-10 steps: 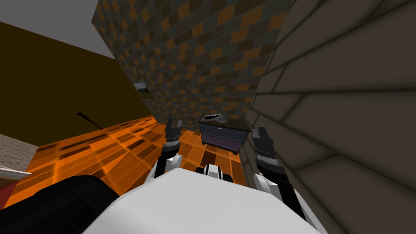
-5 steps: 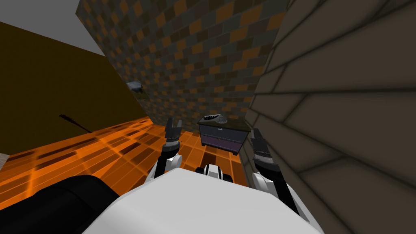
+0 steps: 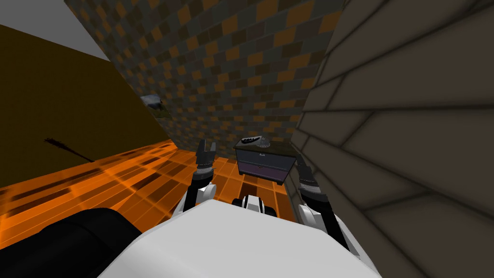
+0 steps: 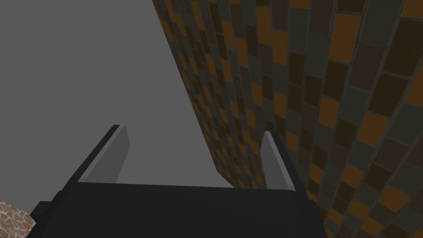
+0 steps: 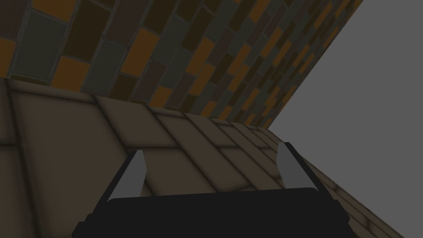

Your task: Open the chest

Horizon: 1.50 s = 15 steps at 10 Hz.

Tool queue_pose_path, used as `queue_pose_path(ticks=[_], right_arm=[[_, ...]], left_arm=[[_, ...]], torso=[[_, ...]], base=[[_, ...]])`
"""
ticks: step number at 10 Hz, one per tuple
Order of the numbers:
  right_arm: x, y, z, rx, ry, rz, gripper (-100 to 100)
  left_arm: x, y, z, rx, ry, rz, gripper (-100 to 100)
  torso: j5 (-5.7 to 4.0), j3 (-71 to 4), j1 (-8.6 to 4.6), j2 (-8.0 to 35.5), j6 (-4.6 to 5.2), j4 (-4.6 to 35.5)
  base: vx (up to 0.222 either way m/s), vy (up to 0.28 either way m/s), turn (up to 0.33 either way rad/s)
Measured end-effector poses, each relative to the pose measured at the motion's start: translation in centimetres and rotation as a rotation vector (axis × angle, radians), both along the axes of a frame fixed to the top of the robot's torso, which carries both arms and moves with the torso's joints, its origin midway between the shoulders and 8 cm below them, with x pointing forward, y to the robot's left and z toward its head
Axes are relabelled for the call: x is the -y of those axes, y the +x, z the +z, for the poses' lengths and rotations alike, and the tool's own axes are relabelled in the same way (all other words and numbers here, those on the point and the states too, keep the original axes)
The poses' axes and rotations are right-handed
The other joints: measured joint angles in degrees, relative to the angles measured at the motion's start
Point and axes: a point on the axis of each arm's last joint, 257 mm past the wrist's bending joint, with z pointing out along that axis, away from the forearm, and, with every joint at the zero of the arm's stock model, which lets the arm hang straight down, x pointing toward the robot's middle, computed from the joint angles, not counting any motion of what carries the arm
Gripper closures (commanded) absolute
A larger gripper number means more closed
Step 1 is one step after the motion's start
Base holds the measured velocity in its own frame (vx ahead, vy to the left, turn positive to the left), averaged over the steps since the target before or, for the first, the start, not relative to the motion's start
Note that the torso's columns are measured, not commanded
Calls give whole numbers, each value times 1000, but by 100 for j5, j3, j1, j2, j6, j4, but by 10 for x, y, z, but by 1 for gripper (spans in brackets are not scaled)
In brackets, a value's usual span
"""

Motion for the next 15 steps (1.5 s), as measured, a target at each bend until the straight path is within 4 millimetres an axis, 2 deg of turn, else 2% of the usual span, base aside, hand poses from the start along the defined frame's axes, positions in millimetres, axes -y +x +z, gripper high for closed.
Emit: queue_pose_path(ticks=[15], right_arm=[[7, 28, -61, -28, -327, -228, -100]], left_arm=[[0, 0, 0, 0, 0, 0, 0]], torso=[[2, -4, 7, -6, 0, -2]], base=[[50, 48, -59]])
